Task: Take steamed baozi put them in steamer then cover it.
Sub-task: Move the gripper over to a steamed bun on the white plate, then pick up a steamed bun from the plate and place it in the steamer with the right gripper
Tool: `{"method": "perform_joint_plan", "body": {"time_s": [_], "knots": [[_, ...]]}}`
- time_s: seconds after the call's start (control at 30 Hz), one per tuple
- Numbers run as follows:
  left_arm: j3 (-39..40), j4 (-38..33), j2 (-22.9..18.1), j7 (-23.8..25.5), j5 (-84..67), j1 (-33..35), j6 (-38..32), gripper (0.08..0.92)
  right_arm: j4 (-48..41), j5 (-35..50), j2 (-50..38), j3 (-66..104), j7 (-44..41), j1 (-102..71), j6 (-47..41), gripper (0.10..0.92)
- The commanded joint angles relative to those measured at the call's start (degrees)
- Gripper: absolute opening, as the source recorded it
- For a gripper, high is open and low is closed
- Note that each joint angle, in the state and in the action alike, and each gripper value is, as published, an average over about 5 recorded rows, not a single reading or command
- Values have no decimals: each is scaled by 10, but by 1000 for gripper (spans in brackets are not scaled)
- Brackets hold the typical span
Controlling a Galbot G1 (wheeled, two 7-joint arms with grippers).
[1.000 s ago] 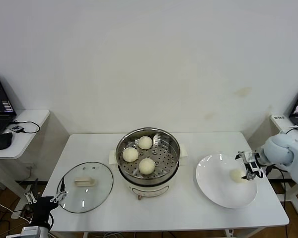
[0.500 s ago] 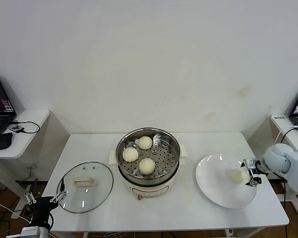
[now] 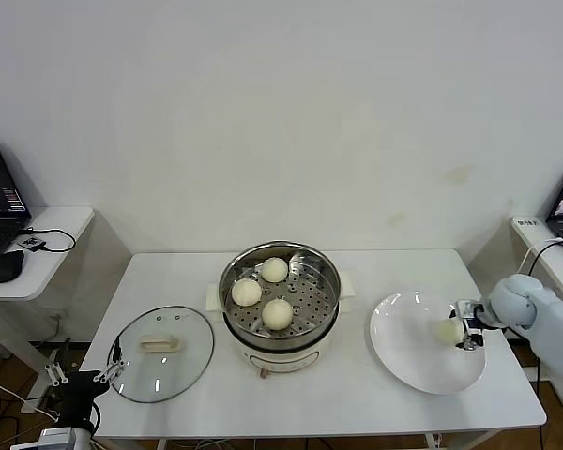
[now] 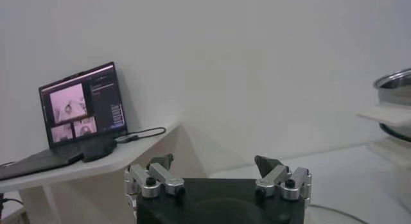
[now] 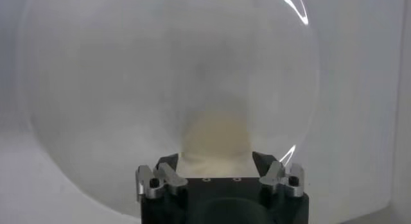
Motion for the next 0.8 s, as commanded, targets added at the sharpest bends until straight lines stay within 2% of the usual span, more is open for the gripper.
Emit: {"method": "perform_joint_plan", "body": {"time_s": [0.03, 0.47, 0.8], "knots": [[0, 0, 0, 0, 0, 0, 0, 823, -14, -4, 13, 5, -1, -6, -1, 694], [-1, -3, 0, 0, 0, 3, -1, 823, 14, 11, -11, -4, -14, 24, -5, 568], [7, -5, 3, 0, 0, -3, 0, 823, 105, 116, -67, -100, -30, 204, -32, 551]]}}
